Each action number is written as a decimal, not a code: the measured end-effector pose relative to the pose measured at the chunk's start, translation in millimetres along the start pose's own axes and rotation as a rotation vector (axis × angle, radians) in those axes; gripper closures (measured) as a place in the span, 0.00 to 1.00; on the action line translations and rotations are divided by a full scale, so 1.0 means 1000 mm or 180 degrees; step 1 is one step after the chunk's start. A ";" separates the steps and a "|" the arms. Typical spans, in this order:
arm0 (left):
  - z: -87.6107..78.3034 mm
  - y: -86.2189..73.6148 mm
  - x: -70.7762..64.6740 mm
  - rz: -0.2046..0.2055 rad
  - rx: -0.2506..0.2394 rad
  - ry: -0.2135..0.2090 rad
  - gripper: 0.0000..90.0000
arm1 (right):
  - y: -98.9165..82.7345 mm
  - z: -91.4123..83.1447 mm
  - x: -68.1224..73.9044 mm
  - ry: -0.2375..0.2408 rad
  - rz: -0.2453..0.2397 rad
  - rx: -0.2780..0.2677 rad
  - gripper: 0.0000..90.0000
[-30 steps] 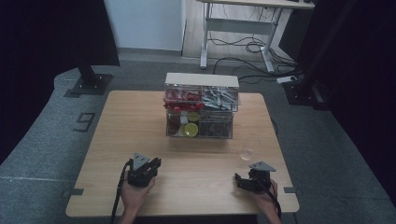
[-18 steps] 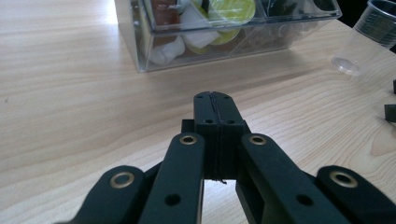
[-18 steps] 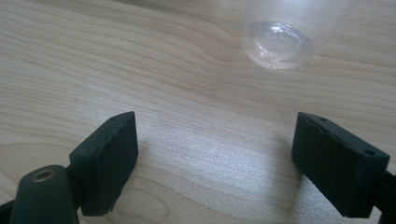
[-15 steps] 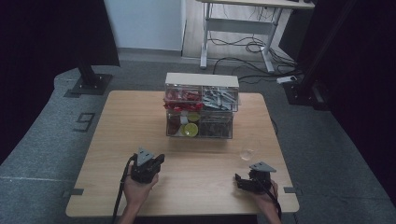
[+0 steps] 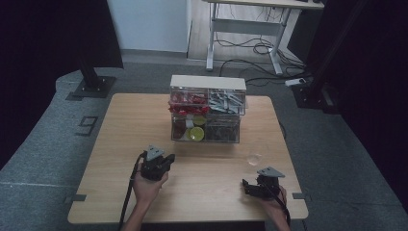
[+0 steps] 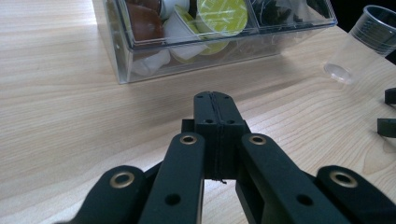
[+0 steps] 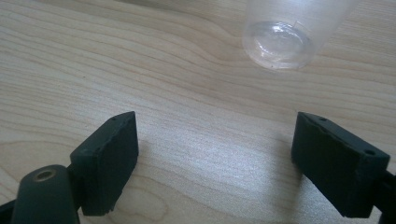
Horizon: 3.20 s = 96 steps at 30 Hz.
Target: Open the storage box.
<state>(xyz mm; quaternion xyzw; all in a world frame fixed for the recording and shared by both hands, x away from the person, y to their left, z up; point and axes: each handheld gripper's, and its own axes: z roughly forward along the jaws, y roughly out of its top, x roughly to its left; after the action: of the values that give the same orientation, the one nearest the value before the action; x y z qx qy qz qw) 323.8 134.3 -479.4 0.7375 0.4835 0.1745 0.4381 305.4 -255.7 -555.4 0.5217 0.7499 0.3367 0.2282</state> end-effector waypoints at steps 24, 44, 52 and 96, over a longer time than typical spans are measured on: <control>0.026 0.017 -0.001 0.0023 0.0060 0.0011 1.00 | 0.000 0.000 -0.001 0.0010 -0.0005 0.0000 0.17; 0.057 0.027 -0.004 0.0077 0.0169 0.0023 1.00 | 0.000 0.000 -0.001 0.0009 -0.0006 0.0001 0.17; 0.070 0.029 0.000 0.0039 0.0214 0.0037 1.00 | 0.000 0.000 0.000 0.0008 -0.0007 0.0001 0.17; 0.080 0.034 0.004 -0.0016 0.0281 0.0060 1.00 | 0.000 0.000 0.000 0.0007 -0.0008 0.0001 0.17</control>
<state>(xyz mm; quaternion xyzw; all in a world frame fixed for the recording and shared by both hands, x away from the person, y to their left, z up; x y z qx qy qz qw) 398.8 94.4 -496.7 0.7531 0.4967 0.1589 0.4010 305.8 -256.0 -555.3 0.5205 0.7508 0.3369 0.2277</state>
